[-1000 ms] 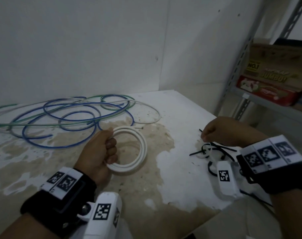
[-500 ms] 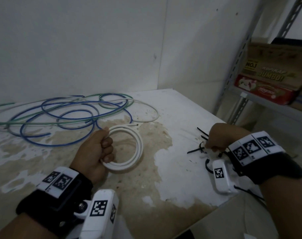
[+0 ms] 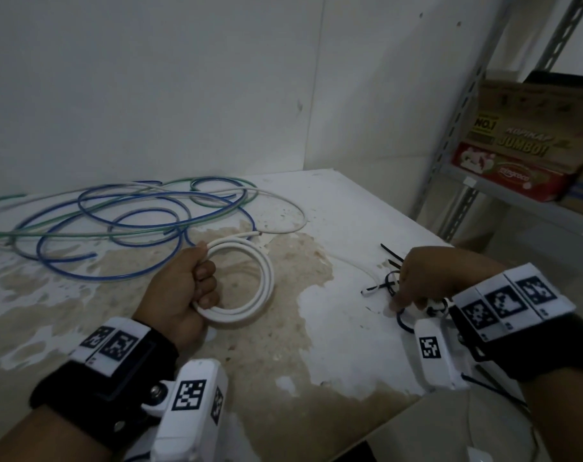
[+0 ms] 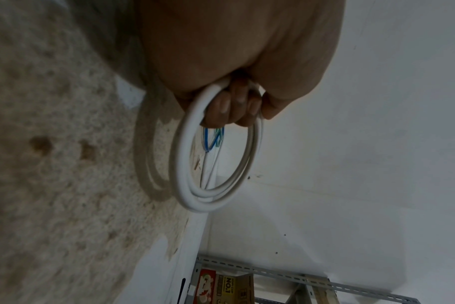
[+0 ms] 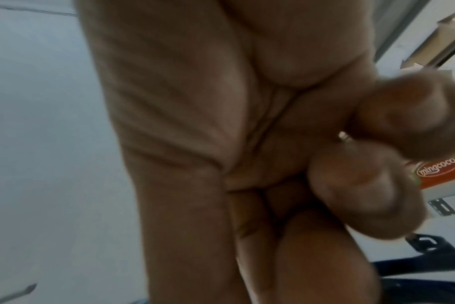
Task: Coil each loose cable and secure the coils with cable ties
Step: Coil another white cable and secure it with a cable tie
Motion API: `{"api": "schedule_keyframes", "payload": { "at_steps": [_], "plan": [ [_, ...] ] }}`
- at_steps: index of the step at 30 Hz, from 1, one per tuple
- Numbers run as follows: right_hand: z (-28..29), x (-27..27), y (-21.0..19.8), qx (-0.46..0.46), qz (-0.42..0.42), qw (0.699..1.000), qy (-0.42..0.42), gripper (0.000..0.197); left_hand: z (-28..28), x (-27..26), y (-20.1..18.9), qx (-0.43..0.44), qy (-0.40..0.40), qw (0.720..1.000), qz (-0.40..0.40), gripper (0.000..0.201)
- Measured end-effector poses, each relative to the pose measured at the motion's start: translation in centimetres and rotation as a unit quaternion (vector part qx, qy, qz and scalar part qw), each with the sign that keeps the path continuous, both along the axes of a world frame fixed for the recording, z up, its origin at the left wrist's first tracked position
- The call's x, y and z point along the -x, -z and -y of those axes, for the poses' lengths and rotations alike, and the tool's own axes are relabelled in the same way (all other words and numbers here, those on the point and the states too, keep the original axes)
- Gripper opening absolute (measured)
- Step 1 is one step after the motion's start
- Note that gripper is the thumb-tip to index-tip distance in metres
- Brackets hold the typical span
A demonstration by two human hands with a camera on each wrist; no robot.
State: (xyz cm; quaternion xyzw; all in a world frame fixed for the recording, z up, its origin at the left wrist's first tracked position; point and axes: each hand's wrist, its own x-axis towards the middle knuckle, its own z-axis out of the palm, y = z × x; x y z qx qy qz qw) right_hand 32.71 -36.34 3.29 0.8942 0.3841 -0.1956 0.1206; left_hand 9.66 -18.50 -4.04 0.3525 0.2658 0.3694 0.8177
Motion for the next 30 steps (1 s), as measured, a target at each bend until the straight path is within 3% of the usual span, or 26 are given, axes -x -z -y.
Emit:
{"api": "schedule_keyframes", "payload": {
  "at_steps": [4,9,12,16,20,23,25,27,30],
  "plan": [
    [0.3,0.0,1.4,0.058,0.032,0.998,-0.017,0.053,0.1,0.0,-0.1,-0.010,0.006,1.000,0.011,0.029],
    [0.6,0.6,1.2,0.073,0.045,0.996,-0.030,0.039,0.5,-0.1,-0.1,-0.038,-0.010,0.999,0.017,0.028],
    [1.3,2.3,-1.4,0.027,0.056,0.997,-0.036,0.018,0.4,-0.3,0.0,-0.056,-0.032,0.998,0.005,0.026],
    [2.1,3.8,-5.8,-0.157,0.048,0.986,-0.005,0.021,-0.2,0.1,0.0,-0.051,-0.059,0.997,0.005,0.022],
    [0.5,4.5,-6.8,-0.421,-0.028,0.906,-0.038,0.018,-0.8,0.5,-0.2,-0.049,-0.077,0.996,0.003,0.020],
    [-2.8,6.3,-5.6,-0.562,-0.245,0.789,-0.044,0.020,-1.2,0.9,-0.4,-0.033,-0.089,0.995,0.016,0.021],
    [-5.3,7.8,-4.2,-0.595,-0.375,0.710,-0.027,0.024,-1.5,1.3,-0.5,-0.026,-0.100,0.994,0.026,0.023],
    [-7.5,9.3,-2.8,-0.595,-0.460,0.659,-0.016,0.026,-1.9,1.6,-0.6,-0.030,-0.119,0.992,0.024,0.023],
    [-10.3,11.1,-0.6,-0.569,-0.515,0.640,-0.011,0.024,-2.5,2.0,-0.7,-0.040,-0.143,0.989,0.015,0.021]
  ]
}}
